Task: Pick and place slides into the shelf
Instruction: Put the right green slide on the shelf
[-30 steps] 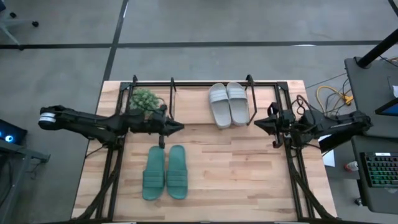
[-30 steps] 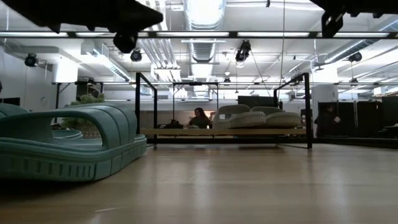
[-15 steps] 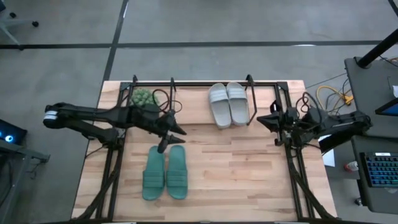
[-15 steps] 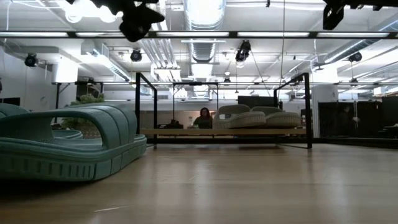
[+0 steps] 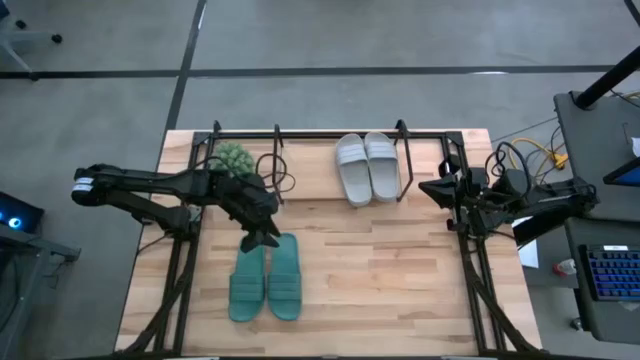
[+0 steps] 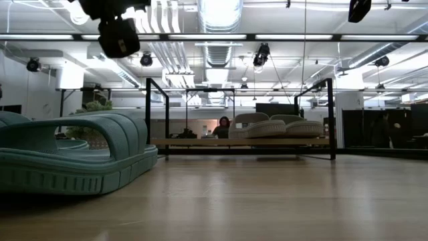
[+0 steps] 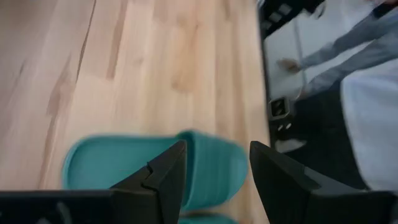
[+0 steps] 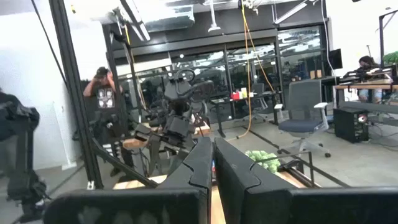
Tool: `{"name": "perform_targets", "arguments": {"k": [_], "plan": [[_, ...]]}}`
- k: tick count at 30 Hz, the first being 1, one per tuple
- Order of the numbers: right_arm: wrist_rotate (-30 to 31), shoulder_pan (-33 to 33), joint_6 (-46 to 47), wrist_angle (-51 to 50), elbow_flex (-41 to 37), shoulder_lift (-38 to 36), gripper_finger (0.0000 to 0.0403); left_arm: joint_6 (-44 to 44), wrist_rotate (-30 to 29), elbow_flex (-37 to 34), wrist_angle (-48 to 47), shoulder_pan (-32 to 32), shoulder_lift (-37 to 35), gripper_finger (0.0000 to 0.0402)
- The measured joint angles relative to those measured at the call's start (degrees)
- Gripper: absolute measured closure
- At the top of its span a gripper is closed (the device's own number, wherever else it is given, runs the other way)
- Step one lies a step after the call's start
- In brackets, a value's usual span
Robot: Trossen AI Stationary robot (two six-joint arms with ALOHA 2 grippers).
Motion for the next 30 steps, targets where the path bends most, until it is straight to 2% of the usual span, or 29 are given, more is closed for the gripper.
{"name": "perform_targets", "arguments": {"k": [7, 19, 30], "plan": [[1.4, 0.0, -0.8, -1.4, -0.1, 0.7, 0.0394, 2.1, 2.7, 0.0, -1.7, -1.9, 6.2, 0.0240], [1.5, 0.0, -0.1, -1.7, -0.2, 1.4, 0.0394, 4.8, 3.1, 0.0, -1.6, -9.1, 16.5, 0.0240], [1.5, 0.0, -0.1, -2.5, -0.2, 1.4, 0.0394, 4.8, 3.9, 0.0, 0.9, -9.9, 23.9, 0.0240]]}}
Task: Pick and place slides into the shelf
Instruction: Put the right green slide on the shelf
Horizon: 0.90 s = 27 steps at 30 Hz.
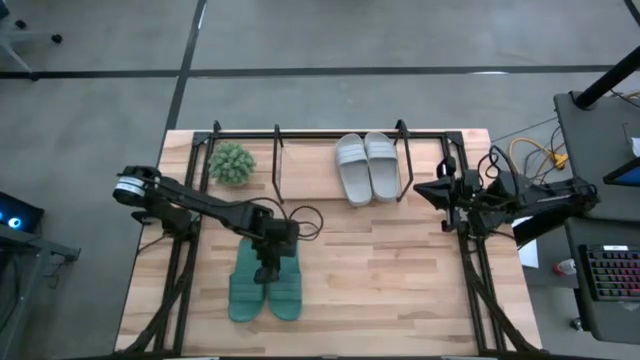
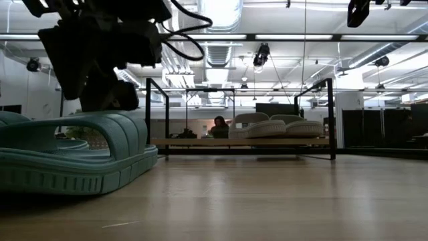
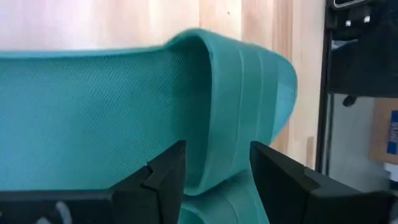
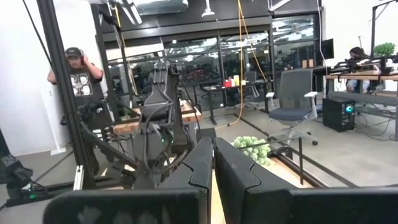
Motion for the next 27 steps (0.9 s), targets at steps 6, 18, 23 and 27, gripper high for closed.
{"name": "perform_targets", "arguments": {"k": [6, 18, 23, 27], "plan": [[0.0, 0.0, -0.1, -0.8, 0.0, 0.0, 0.0394, 0.0, 4.4, 0.0, 1.3, -0.1, 1.6, 0.0240], [0.0, 0.0, -0.4, -1.8, 0.0, 0.0, 0.0394, -0.1, 5.6, 0.0, 5.6, -0.1, 3.3, 0.0240], [-0.1, 0.0, -0.4, -2.3, 0.0, 0.0, 0.0394, 0.0, 6.3, 0.0, 5.6, -0.2, 4.2, 0.0240], [-0.1, 0.0, -0.4, -2.2, 0.0, 0.0, 0.0394, 0.0, 6.3, 0.0, 5.6, -0.2, 4.6, 0.0247]]}}
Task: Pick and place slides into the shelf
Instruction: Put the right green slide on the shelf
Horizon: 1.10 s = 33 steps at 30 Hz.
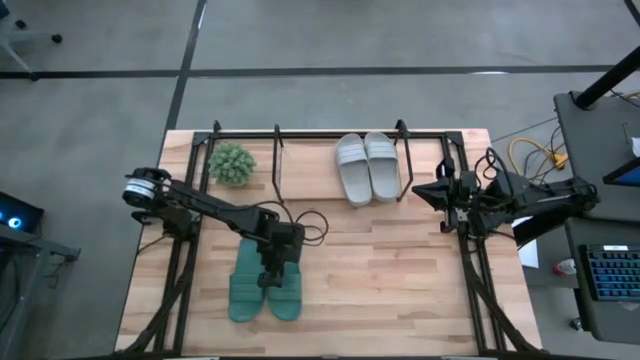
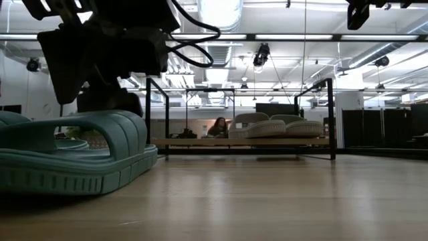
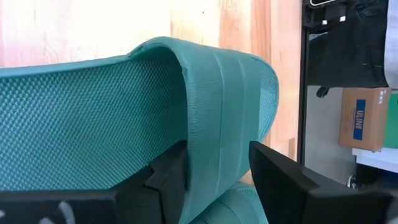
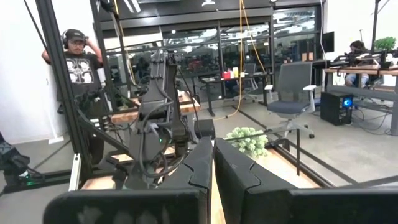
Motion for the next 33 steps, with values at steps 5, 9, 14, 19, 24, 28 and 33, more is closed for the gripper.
{"name": "perform_targets", "arguments": {"k": [5, 9, 14, 19, 24, 28, 33], "plan": [[0.0, 0.0, 0.0, 0.0, 0.0, 0.0, 0.0394, 0.0, -0.1, 0.0, -0.4, 0.0, 0.1, 0.0297], [0.0, 0.0, 0.0, 0.0, 0.0, 0.0, 0.0394, 0.0, 0.0, 0.0, -0.6, 0.0, 0.1, 0.0360], [0.0, 0.0, -0.2, 0.0, 0.0, 0.0, 0.0394, 0.2, 0.0, 0.0, -0.5, 0.0, 0.1, 0.0395], [0.0, 0.0, -0.2, 0.1, 0.0, 0.0, 0.0394, 0.1, 0.0, 0.9, -1.3, 0.2, -0.2, 0.0399], [0.0, 0.0, -0.1, 0.1, 0.0, 0.0, 0.0394, 0.2, -0.4, 4.0, -1.5, 0.4, -0.9, 0.0400], [0.0, 0.0, -0.2, 0.1, 0.0, 0.0, 0.0394, 2.0, -2.3, 8.4, -5.0, 0.7, -1.4, 0.0400], [0.0, 0.0, 0.0, 0.1, 0.0, 0.0, 0.0394, 5.9, -4.7, 14.5, -9.5, 1.6, -1.4, 0.0401]]}}
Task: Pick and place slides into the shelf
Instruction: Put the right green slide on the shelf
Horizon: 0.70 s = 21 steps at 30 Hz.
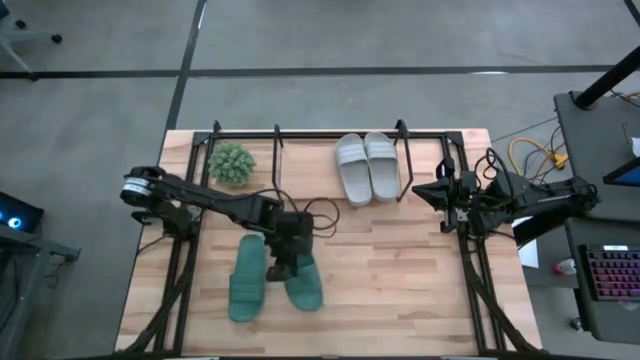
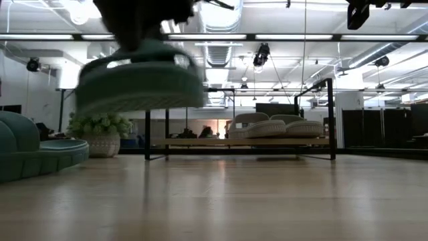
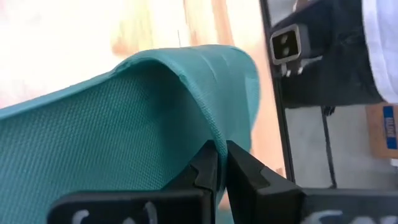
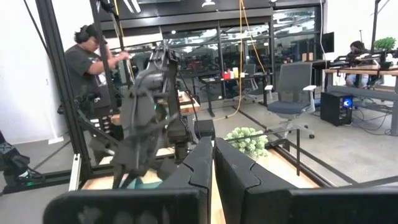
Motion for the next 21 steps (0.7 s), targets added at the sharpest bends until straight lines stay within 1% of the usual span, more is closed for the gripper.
{"name": "perform_targets", "arguments": {"k": [5, 10, 14, 21], "plan": [[0.0, 0.0, 0.0, 0.0, 0.0, 0.0, 0.0394, 1.7, -1.8, 4.6, -1.1, 1.6, 0.0, 0.0401], [0.0, 0.0, 0.0, 0.0, 0.0, 0.0, 0.0394, 7.8, -6.9, 10.5, -9.6, 3.5, 0.2, 0.0401], [0.0, 0.0, -0.1, 0.0, 0.0, 0.0, 0.0394, 11.0, -7.5, 14.1, -14.3, 6.8, 0.4, 0.0401], [-0.1, 0.0, -0.2, 0.0, 0.0, 0.0, 0.0394, 19.0, -8.4, 19.5, -18.3, 13.5, 0.4, 0.0401]]}}
